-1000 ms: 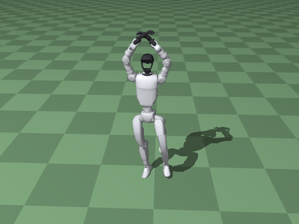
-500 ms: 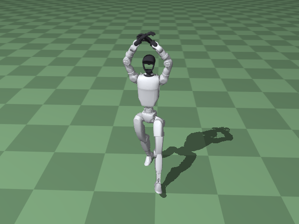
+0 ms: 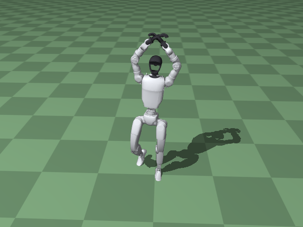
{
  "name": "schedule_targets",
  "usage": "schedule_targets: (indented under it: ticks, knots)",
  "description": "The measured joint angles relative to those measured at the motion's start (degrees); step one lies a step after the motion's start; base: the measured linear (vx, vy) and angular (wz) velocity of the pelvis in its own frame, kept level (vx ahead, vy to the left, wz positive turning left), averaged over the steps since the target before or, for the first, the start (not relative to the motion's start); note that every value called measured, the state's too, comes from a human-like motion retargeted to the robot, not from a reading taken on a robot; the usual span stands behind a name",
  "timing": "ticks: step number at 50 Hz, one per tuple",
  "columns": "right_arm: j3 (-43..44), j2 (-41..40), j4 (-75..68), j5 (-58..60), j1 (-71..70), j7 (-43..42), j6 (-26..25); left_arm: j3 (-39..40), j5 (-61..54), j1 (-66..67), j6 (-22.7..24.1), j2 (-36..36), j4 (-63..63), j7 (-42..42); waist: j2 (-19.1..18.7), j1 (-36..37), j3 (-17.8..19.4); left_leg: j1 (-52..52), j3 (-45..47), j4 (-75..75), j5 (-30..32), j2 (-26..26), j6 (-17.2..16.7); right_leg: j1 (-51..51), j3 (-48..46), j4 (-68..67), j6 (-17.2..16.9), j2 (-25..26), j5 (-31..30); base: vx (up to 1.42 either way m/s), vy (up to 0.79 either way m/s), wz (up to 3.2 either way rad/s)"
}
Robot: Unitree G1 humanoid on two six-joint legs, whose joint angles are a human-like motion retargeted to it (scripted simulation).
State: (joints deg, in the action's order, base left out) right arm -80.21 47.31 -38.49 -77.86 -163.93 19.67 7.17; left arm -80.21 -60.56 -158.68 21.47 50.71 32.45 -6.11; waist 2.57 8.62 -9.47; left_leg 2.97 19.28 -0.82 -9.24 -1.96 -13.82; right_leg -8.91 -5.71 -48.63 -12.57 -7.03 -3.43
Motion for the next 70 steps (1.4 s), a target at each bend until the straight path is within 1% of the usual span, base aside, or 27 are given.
schedule_targets:
  ticks: [2,3,5,7,9,10,12,14,18,20,23,25,29,32,35,37,41,43,45,48,50,53,55,58,63,65,70]
  knots:
    - [0.00,0.22,-0.16,-0.31,0.52,0.08,-0.05,0.00,-0.12,0.14,-0.23,-0.15,0.35,-0.37,-0.18,-1.00,0.66,0.87,-1.88,-1.50,-1.24,0.57,0.38,-1.44,-3.59,5.45,1.38,-0.62,3.76,0.39,0.16,0.96]
    - [0.00,0.38,-0.10,-0.22,0.97,0.12,0.50,0.00,2.15,0.23,1.00,-0.04,0.80,0.16,-0.21,-1.51,0.97,1.26,-3.00,-2.18,-1.81,1.01,0.56,-1.86,-5.61,9.06,1.72,-1.04,5.18,0.38,0.14,1.05]
    - [0.00,0.52,-0.09,-1.32,1.54,-0.11,1.14,0.00,3.44,0.47,1.99,-0.35,0.88,1.64,0.02,-2.72,1.87,2.24,-5.12,-3.04,-2.74,2.20,0.98,-2.44,-8.82,17.82,1.42,-1.48,6.21,0.37,0.11,1.07]
    - [0.00,0.35,-0.39,-2.53,1.87,0.01,0.91,0.00,6.31,0.73,1.11,-0.36,1.17,1.83,0.68,-3.67,2.94,3.55,-7.31,-3.35,-3.47,3.85,1.07,-2.85,-9.67,28.03,-0.59,-1.33,3.76,0.37,0.06,1.07]
    - [0.00,0.38,-0.80,-3.91,1.65,0.37,1.28,0.00,6.81,0.29,3.01,-1.09,1.07,2.48,1.69,-4.80,4.37,5.12,-9.09,-3.54,-4.14,4.53,0.00,-3.51,-8.28,38.19,-2.43,0.42,-1.53,0.36,-0.18,0.84]
    - [0.00,0.50,-0.97,-4.34,1.62,0.58,1.20,0.00,7.37,0.29,3.44,-1.28,1.12,2.48,2.21,-4.88,5.08,5.90,-9.59,-3.69,-4.47,4.03,-1.10,-4.12,-7.08,42.96,-2.43,2.40,-4.76,0.33,-0.37,0.57]
    - [0.02,0.75,-1.00,-4.55,1.59,1.09,0.71,0.00,8.48,0.43,3.85,-1.50,1.22,2.35,2.46,-5.12,6.65,7.57,-10.88,-4.02,-5.10,4.28,-1.15,-5.81,-4.05,49.69,-2.43,5.39,-10.74,0.32,-0.33,0.60]
    - [0.00,1.22,-1.09,-4.16,1.21,1.68,0.36,0.00,9.31,0.36,4.22,-2.03,1.31,2.08,2.31,-5.43,8.13,9.31,-12.39,-4.15,-5.65,4.13,-1.18,-7.93,-2.32,53.37,-2.43,7.71,-13.83,0.34,-0.25,0.69]
    - [0.00,1.79,-1.45,-3.97,0.27,2.27,0.09,0.00,9.71,-0.08,4.46,-2.83,1.43,1.64,1.46,-5.38,9.42,11.72,-13.47,-3.85,-6.25,4.15,-1.18,-13.94,-4.72,53.63,-2.43,8.75,-11.75,0.33,-0.04,0.38]
    - [0.05,1.98,-1.26,-3.97,-0.19,2.71,0.07,0.00,9.55,-0.98,4.52,-2.83,1.65,1.92,1.26,-6.55,9.45,12.04,-14.73,-3.09,-5.61,4.69,-1.18,-16.24,-10.02,53.63,-2.43,6.85,-11.23,0.31,0.06,0.35]
    - [0.16,1.80,-1.74,-4.40,-0.60,2.61,0.24,0.00,9.50,-1.40,4.43,-2.89,1.82,1.75,2.19,-4.65,8.54,12.50,-12.77,-2.80,-5.74,6.14,-1.18,-18.34,-14.47,53.63,-2.43,5.86,-12.78,0.38,0.07,-0.15]
    - [0.16,1.91,-1.52,-4.12,-0.38,2.62,0.45,0.00,9.10,-1.64,4.25,-3.12,2.09,2.26,1.57,-7.38,7.83,12.60,-15.86,-2.35,-5.02,5.55,-1.18,-17.60,-18.76,53.63,-2.43,3.89,-12.27,0.46,0.01,1.10]
    - [0.21,1.61,-1.86,-4.03,-0.41,2.23,0.22,0.00,8.65,-1.51,3.63,-2.77,2.35,2.07,1.53,-8.26,5.83,13.01,-17.45,-3.00,-5.09,5.07,-1.18,-14.51,-17.50,53.62,-2.43,4.14,-9.00,0.55,-0.07,0.53]
    - [0.17,1.52,-2.37,-4.16,-0.67,2.35,-0.13,0.00,8.90,-1.51,3.47,-2.72,2.45,1.45,2.25,-6.71,4.07,13.02,-16.91,-4.16,-4.42,5.63,-1.18,-13.35,-16.54,53.61,-2.43,5.37,-9.02,0.56,-0.17,-0.06]
    - [0.17,1.72,-1.95,-4.40,0.07,3.35,-0.93,0.00,9.68,-0.43,3.73,-2.51,2.08,1.09,1.56,-7.48,3.26,13.75,-19.35,-6.54,-1.58,5.16,-1.18,-11.17,-19.17,53.63,-2.43,5.83,-11.05,0.58,-0.23,0.24]
    - [0.08,2.20,-1.65,-5.79,0.64,3.94,-1.45,0.00,9.66,0.63,3.68,-2.70,1.38,0.99,1.02,-6.60,2.18,13.74,-20.03,-9.01,1.99,4.74,-1.18,-9.50,-18.07,53.63,-2.43,6.89,-11.16,0.68,-0.19,-0.35]
    - [0.17,3.36,-1.59,-10.17,1.97,5.25,-3.48,0.00,8.59,1.87,2.60,-3.17,-0.09,1.31,0.39,-4.06,1.03,10.64,-20.13,-20.24,11.12,4.32,-1.18,-3.88,-13.88,53.62,-2.43,7.76,-7.65,0.70,-0.14,-0.45]
    - [0.21,4.03,-2.09,-11.40,2.60,6.02,-3.46,0.00,8.71,1.89,2.86,-2.88,-1.29,0.90,0.71,-2.70,0.77,6.28,-18.91,-30.09,13.27,3.38,-1.16,-1.56,-12.55,52.67,-2.43,7.55,-5.06,0.63,-0.20,-0.32]
    - [0.32,4.46,-2.45,-13.44,2.91,6.30,-3.24,0.00,9.31,1.22,2.62,-2.91,-1.72,1.13,0.72,-1.67,0.63,0.77,-16.72,-40.50,11.94,0.92,-1.06,-0.47,-11.67,50.72,-2.43,7.73,-2.36,0.56,-0.23,-0.31]
    - [0.35,4.80,-2.52,-16.29,3.31,5.89,-2.34,0.00,11.02,-0.05,1.99,-3.33,-1.57,1.97,0.52,-0.14,0.22,-6.46,-10.52,-50.44,4.82,-3.97,2.55,0.50,-10.16,48.88,-2.43,8.15,0.48,0.48,-0.16,-0.46]
    - [0.30,5.03,-2.62,-16.79,3.70,5.27,-1.69,0.00,11.93,-0.52,1.79,-3.39,-1.52,2.16,0.24,0.75,-0.26,-9.85,-6.46,-52.27,-0.83,-6.81,4.16,1.49,-8.87,48.58,-2.43,8.59,1.68,0.43,-0.08,-0.63]
    - [0.08,4.71,-1.88,-14.66,4.61,3.68,0.21,0.00,12.52,0.67,2.51,-3.49,-1.09,4.03,0.14,1.91,-1.57,-13.01,-2.40,-45.77,-6.53,-7.96,4.59,2.84,-6.45,48.39,-2.43,8.87,3.10,0.40,-0.08,-0.74]
    - [0.00,4.29,-0.70,-11.98,4.48,1.28,2.31,0.00,13.65,0.81,2.00,-3.71,-0.12,6.22,-0.10,1.32,-1.45,-13.53,-0.78,-36.07,-6.14,-7.06,4.14,3.83,-4.50,48.24,-2.43,8.75,3.67,0.37,-0.06,-0.76]
    - [0.00,3.86,-0.16,-5.22,4.94,-1.68,5.74,0.00,14.55,1.35,4.50,-2.30,-0.90,7.44,-0.94,1.27,-2.06,-13.16,-0.36,-19.10,-1.81,-5.64,2.48,6.01,-2.22,48.22,-2.43,9.04,4.94,0.38,0.03,-0.69]
    - [0.00,3.47,-0.34,1.29,3.32,-5.86,9.77,0.00,14.71,0.19,4.68,-3.00,0.18,8.20,-3.57,1.59,-0.72,-13.99,1.86,1.37,7.83,-6.63,-0.66,9.49,1.19,46.97,-2.43,11.34,6.71,0.35,0.06,-0.72]
    - [0.00,3.34,-0.19,0.55,3.16,-7.12,9.98,0.00,14.76,-0.60,3.32,-4.17,1.43,7.95,-4.41,1.83,0.18,-15.38,4.66,5.74,12.02,-7.13,-1.06,10.86,2.39,46.43,-2.43,11.89,6.99,0.31,0.12,-0.69]
    - [0.00,3.63,-0.09,0.10,4.00,-7.37,10.29,0.00,13.09,-1.17,1.96,-4.81,2.05,4.43,-4.51,3.27,1.08,-23.02,10.63,5.82,15.33,-7.92,-1.18,13.52,4.26,45.67,-2.43,11.40,7.38,0.31,0.16,-0.53]
